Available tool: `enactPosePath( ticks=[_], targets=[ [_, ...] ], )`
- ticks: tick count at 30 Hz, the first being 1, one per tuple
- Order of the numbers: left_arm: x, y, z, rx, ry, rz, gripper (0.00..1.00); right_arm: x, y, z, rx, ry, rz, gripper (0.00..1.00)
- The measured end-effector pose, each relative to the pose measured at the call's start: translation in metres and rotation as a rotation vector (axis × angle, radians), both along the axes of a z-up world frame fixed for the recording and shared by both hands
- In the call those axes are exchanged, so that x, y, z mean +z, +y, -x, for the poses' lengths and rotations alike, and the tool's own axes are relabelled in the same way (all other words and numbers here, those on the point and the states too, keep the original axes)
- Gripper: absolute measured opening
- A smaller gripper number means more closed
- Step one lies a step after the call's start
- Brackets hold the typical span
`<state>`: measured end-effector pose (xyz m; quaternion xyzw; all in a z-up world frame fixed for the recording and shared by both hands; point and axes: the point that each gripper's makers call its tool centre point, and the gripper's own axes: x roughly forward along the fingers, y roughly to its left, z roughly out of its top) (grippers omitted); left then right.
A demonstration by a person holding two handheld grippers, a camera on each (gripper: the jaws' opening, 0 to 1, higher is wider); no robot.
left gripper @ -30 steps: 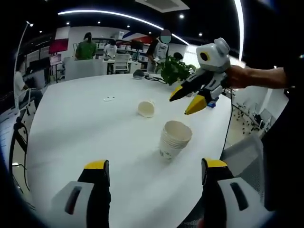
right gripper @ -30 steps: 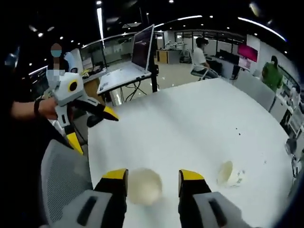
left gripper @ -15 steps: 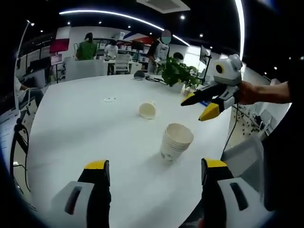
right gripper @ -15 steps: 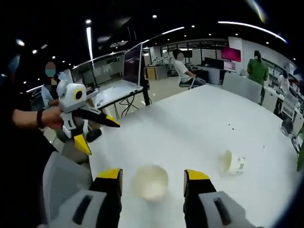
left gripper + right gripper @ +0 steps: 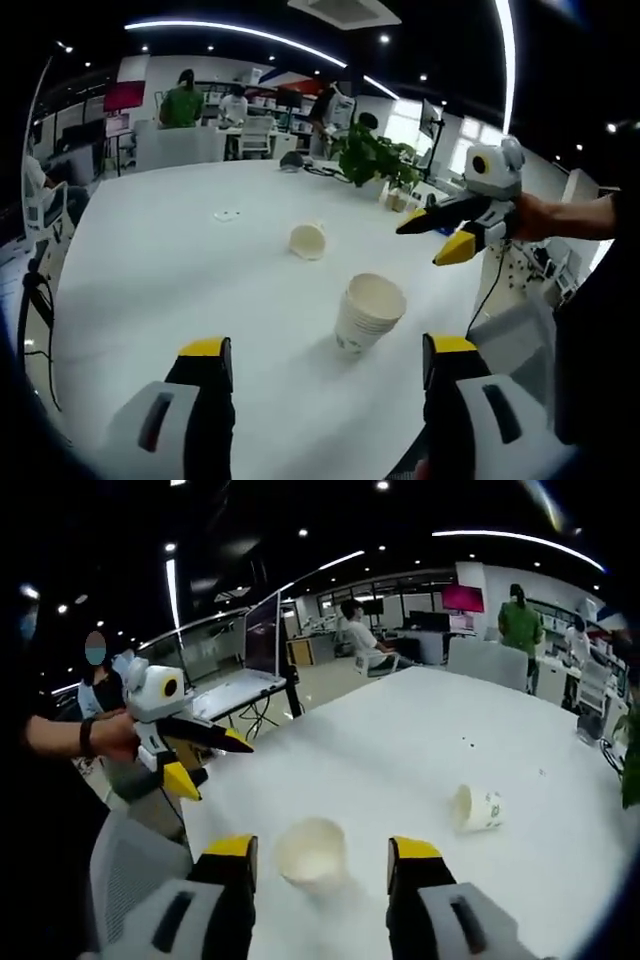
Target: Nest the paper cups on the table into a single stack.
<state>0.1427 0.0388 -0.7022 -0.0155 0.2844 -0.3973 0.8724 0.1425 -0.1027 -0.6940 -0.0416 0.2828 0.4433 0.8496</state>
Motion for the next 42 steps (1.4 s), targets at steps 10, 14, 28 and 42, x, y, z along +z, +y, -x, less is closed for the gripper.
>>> enactPosePath(
  ticks=[10, 14, 28, 42],
  targets=[
    [0.001, -0.019, -0.029, -0.026, 0.013, 0.035, 0.73, -0.003, -0.008, 0.003, -0.047, 0.003, -0.026, 0.53],
    [0.003, -0.029, -0.037, -0.047, 0.013, 0.031, 0.73, -0.003, -0.009, 0.005, -0.061, -0.001, -0.035, 0.53],
    [0.008, -0.081, -0.09, -0.085, 0.034, 0.112, 0.71, -0.013, -0.026, 0.01, -0.121, 0.003, -0.051, 0.55],
    [-0.017, -0.13, -0.128, -0.15, 0.077, 0.1, 0.68, -0.012, -0.025, 0.012, -0.165, 0.009, -0.074, 0.55]
  ],
)
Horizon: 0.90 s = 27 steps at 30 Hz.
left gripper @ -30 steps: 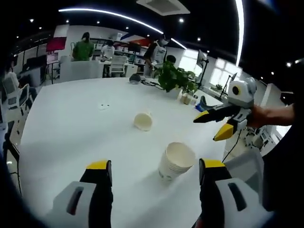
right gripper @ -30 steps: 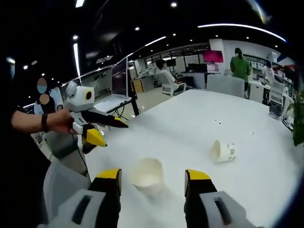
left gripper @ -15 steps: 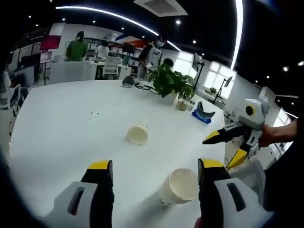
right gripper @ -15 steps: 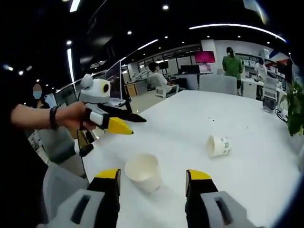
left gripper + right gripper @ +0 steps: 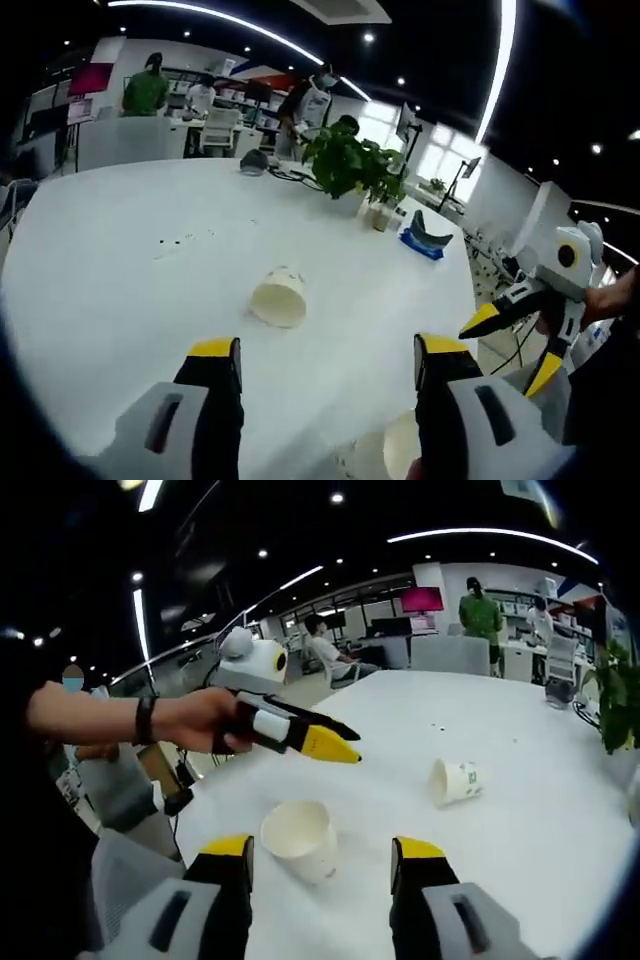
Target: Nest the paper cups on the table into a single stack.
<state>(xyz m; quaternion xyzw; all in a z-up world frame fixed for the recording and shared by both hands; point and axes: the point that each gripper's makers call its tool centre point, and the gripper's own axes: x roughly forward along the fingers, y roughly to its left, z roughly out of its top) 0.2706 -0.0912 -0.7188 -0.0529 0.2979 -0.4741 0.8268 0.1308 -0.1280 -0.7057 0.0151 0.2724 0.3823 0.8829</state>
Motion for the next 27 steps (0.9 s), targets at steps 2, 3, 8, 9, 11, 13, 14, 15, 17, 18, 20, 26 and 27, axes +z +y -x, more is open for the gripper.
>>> enactPosePath(
  ticks=[2, 3, 8, 9, 11, 13, 14, 15, 17, 18, 20, 26, 27],
  targets=[
    [-0.003, -0.006, -0.003, -0.002, 0.012, 0.006, 0.68, -0.001, 0.0, 0.001, -0.004, 0.002, 0.0, 0.55],
    [-0.003, -0.01, -0.003, -0.005, 0.019, 0.009, 0.67, -0.001, 0.0, 0.001, -0.005, 0.003, -0.001, 0.55],
    [-0.019, -0.035, -0.014, -0.029, 0.045, 0.011, 0.67, -0.002, -0.002, 0.0, -0.015, 0.002, -0.002, 0.55],
    [-0.026, -0.042, -0.018, -0.037, 0.053, 0.014, 0.67, -0.001, -0.004, 0.0, -0.02, 0.002, -0.003, 0.55],
    [-0.027, -0.046, -0.016, -0.044, 0.063, 0.016, 0.66, -0.001, -0.005, 0.0, -0.023, 0.002, -0.003, 0.55],
    [-0.036, -0.053, -0.02, -0.048, 0.077, 0.01, 0.66, -0.001, -0.007, 0.0, -0.027, 0.003, -0.001, 0.55],
    [-0.035, -0.057, -0.016, -0.042, 0.084, 0.01, 0.66, -0.001, -0.008, 0.001, -0.03, 0.003, 0.001, 0.55],
    [-0.035, -0.059, -0.016, -0.039, 0.089, 0.011, 0.65, -0.001, -0.008, 0.001, -0.032, 0.003, 0.001, 0.55],
    [-0.043, -0.068, -0.029, -0.033, 0.102, 0.02, 0.65, 0.0, -0.01, 0.001, -0.039, 0.002, -0.002, 0.55],
    [-0.047, -0.069, -0.031, -0.03, 0.112, 0.018, 0.65, 0.0, -0.011, 0.001, -0.041, 0.0, -0.003, 0.55],
    [-0.053, -0.071, -0.031, -0.027, 0.125, 0.012, 0.64, -0.001, -0.012, 0.001, -0.046, 0.0, -0.002, 0.55],
    [-0.063, -0.083, -0.037, -0.007, 0.164, 0.028, 0.62, -0.003, -0.012, 0.0, -0.053, -0.001, 0.001, 0.54],
    [-0.065, -0.084, -0.037, -0.009, 0.17, 0.024, 0.62, -0.003, -0.011, 0.0, -0.052, -0.001, -0.001, 0.54]
  ],
)
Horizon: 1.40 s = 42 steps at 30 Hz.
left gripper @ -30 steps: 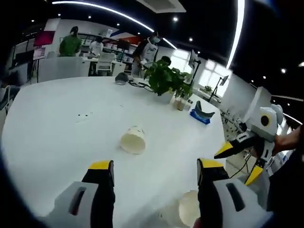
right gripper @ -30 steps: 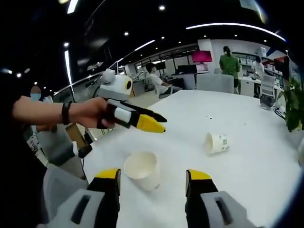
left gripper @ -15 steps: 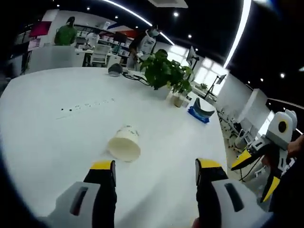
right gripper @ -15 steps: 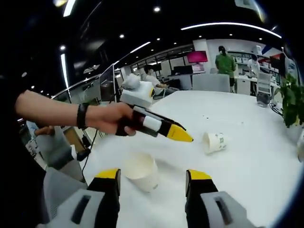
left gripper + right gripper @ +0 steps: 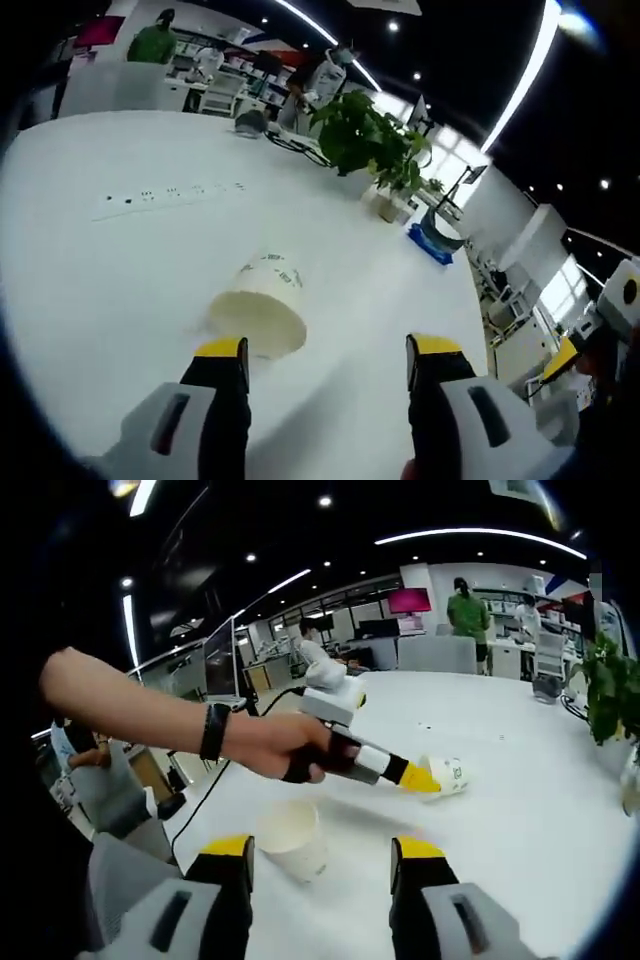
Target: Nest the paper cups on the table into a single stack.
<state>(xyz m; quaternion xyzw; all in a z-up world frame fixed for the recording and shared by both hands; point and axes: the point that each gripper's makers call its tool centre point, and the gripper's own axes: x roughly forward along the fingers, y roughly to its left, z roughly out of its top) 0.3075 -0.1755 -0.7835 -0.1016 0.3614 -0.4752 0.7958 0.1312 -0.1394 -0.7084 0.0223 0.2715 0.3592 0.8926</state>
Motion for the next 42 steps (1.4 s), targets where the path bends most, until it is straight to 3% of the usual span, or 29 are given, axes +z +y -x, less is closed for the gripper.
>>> enactPosePath(
  ticks=[6, 10, 28, 34, 42],
  targets=[
    [0.003, -0.016, 0.005, 0.019, 0.032, 0.025, 0.6, -0.001, -0.001, 0.0, -0.005, -0.002, 0.001, 0.54],
    [-0.005, -0.026, -0.011, 0.058, 0.061, 0.057, 0.59, -0.002, -0.006, 0.001, -0.02, 0.002, -0.003, 0.54],
    [-0.019, -0.049, -0.041, 0.181, 0.157, 0.134, 0.52, -0.01, -0.022, -0.002, -0.077, 0.016, -0.024, 0.53],
    [-0.029, -0.046, -0.048, 0.216, 0.184, 0.135, 0.43, -0.011, -0.024, -0.002, -0.086, 0.02, -0.032, 0.53],
    [-0.026, -0.044, -0.059, 0.3, 0.206, 0.192, 0.28, -0.011, -0.025, 0.001, -0.1, 0.026, -0.05, 0.52]
  ],
)
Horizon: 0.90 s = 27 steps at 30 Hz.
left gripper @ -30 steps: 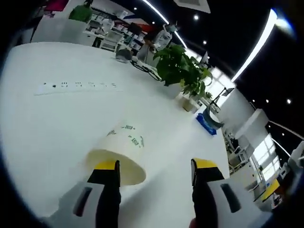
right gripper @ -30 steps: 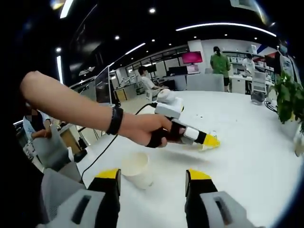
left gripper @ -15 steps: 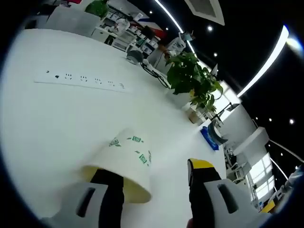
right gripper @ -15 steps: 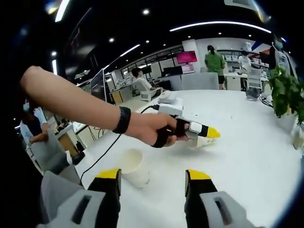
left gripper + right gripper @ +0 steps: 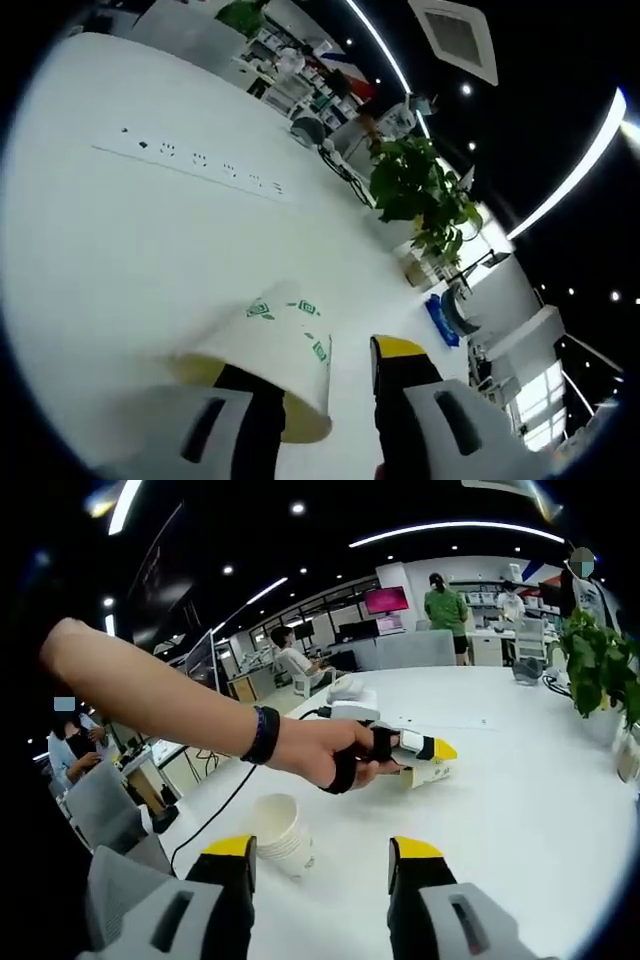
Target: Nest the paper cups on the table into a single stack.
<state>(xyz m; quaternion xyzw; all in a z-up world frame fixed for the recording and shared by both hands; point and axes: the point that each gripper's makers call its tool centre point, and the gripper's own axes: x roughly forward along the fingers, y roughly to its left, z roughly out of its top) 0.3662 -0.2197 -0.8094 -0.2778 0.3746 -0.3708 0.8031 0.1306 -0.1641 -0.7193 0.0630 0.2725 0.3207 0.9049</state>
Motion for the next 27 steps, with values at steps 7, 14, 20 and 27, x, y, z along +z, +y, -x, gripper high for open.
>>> enactPosePath(
  ticks=[7, 14, 20, 27],
  targets=[
    [0.003, 0.001, -0.009, 0.082, 0.041, 0.06, 0.11, 0.001, -0.001, 0.002, -0.015, 0.003, -0.013, 0.52],
    [0.021, -0.007, 0.022, 0.06, 0.082, 0.09, 0.0, 0.002, 0.001, 0.004, -0.015, 0.009, -0.016, 0.52],
    [0.03, -0.002, 0.02, 0.034, 0.047, 0.099, 0.0, 0.003, 0.005, 0.003, -0.011, 0.008, -0.019, 0.51],
    [0.031, 0.014, -0.001, -0.015, 0.003, 0.086, 0.0, 0.004, 0.011, 0.003, 0.002, 0.001, -0.018, 0.52]
  ],
)
